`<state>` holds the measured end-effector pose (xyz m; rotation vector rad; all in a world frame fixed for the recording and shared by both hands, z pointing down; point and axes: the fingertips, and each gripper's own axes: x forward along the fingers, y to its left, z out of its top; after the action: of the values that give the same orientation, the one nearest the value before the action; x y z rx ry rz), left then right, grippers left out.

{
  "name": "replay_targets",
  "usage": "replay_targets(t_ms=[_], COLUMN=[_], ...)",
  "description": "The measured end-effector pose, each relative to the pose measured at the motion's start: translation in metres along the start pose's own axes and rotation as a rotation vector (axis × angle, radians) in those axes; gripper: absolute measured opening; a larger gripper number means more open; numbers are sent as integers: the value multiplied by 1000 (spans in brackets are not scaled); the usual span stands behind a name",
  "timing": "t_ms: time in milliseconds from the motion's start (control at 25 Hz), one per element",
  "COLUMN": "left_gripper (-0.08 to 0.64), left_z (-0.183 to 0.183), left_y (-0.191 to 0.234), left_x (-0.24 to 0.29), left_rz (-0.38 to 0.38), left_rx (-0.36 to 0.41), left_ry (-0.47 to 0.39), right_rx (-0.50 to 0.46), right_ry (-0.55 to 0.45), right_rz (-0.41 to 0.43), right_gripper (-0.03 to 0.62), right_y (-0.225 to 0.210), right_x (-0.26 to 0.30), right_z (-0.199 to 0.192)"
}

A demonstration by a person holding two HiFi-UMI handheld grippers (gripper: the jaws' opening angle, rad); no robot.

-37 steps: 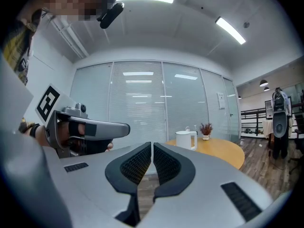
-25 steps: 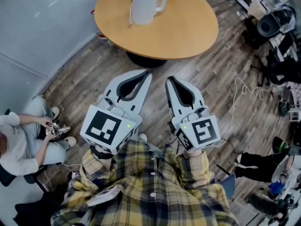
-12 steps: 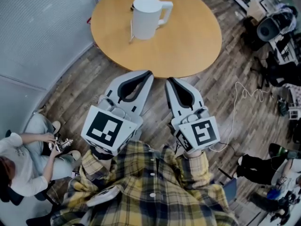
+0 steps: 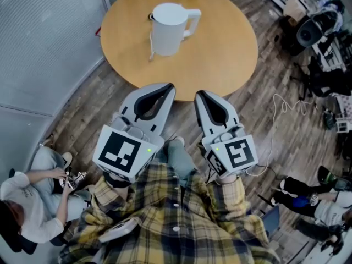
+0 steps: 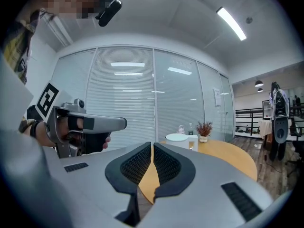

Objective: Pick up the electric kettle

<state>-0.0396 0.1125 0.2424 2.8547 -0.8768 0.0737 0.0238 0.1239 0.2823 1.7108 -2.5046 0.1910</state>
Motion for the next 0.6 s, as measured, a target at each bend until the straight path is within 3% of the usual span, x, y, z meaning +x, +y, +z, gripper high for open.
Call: replay_targets(t_ms=[600], left_gripper=[2], left_z=[9], left_y=[57], left_x=[62], left_rz=[87], left_rx=[-5], left_ry=[-11], right_rx=[3], right_ry=[31], right_rz=[67], right_gripper=[41], right_y=[-54], right_x=[69], right_z=[2])
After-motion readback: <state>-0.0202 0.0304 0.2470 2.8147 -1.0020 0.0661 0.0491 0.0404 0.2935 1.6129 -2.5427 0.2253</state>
